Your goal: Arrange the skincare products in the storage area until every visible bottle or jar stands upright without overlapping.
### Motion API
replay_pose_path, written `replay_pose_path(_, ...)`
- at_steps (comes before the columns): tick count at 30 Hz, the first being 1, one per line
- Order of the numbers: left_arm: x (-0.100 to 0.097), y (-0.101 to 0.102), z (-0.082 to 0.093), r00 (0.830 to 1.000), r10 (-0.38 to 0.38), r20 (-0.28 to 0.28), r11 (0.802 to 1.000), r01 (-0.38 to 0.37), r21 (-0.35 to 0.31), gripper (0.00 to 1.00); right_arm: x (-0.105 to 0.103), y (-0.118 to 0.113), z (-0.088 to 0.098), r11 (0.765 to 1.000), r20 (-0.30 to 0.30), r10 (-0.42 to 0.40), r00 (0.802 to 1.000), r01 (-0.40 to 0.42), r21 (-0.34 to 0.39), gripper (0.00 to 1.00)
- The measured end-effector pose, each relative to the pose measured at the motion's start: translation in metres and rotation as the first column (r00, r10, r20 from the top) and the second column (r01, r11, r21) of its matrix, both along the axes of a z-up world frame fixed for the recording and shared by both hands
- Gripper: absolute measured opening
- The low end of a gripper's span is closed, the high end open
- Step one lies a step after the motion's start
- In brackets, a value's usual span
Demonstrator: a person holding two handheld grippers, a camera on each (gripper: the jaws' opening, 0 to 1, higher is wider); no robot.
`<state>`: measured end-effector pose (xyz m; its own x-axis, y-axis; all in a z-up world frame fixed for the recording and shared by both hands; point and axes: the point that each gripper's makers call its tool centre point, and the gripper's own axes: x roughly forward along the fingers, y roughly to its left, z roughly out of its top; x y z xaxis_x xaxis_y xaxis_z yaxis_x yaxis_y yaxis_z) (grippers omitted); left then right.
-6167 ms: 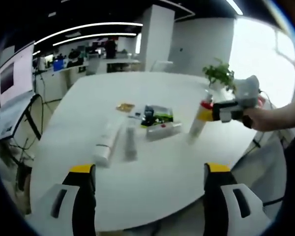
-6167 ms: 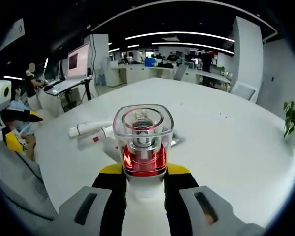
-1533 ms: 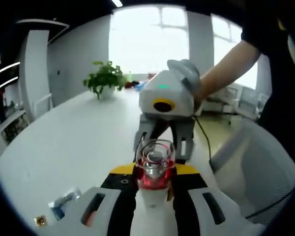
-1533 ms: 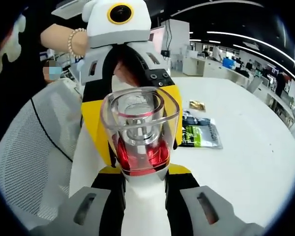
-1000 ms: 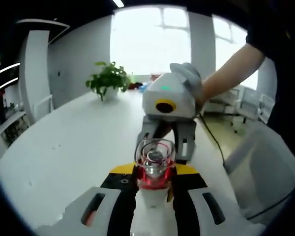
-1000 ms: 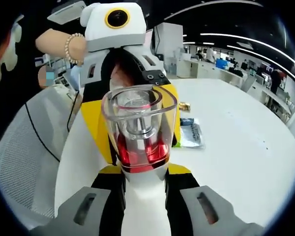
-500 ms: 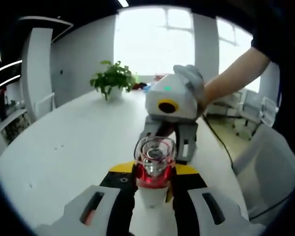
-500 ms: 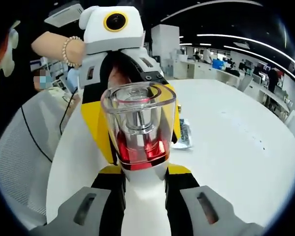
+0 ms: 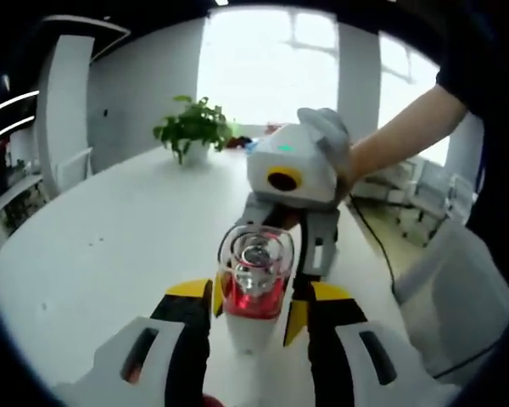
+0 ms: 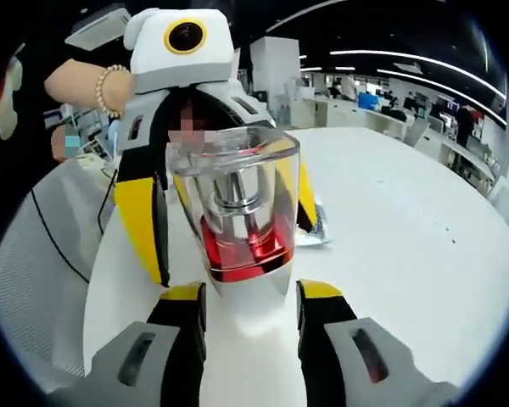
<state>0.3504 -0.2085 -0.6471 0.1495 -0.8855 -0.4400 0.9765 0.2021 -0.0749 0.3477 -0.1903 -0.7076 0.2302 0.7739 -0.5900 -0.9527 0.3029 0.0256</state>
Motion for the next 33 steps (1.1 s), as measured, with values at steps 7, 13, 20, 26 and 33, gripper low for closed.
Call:
replay_pose_path(7, 0.0, 0.013, 0.009, 0.998, 0.051, -0.034, 0.998, -0.052, -0.035, 0.43, -0.003, -0.002, 0.0, 0.999, -0.016, -0.035, 0.999, 0.035, 0.007, 0.5)
replay_pose_path(13, -0.001, 0.022, 0.012, 0.995, 0.09, -0.044, 0.995, -0.092, -0.046, 0.52, -0.004, -0.002, -0.001, 0.999, -0.012, -0.052, 0.999, 0.052, 0.0, 0.56)
replay_pose_path(20, -0.015, 0.032, 0.009, 0.991, 0.119, -0.068, 0.992, -0.121, -0.03, 0.58, -0.012, 0.001, -0.002, 0.995, -0.033, -0.103, 0.994, 0.103, 0.015, 0.66)
replay_pose_path(26, -0.015, 0.046, 0.008, 0.981, 0.175, -0.077, 0.984, -0.177, -0.008, 0.73, -0.018, 0.0, -0.003, 0.991, -0.051, -0.131, 0.99, 0.132, 0.016, 0.7)
replay_pose_path(33, -0.026, 0.066, 0.007, 0.962, 0.254, -0.1, 0.967, -0.256, -0.006, 0.81, -0.021, 0.003, 0.006, 0.973, -0.08, -0.208, 0.975, 0.215, 0.081, 0.78)
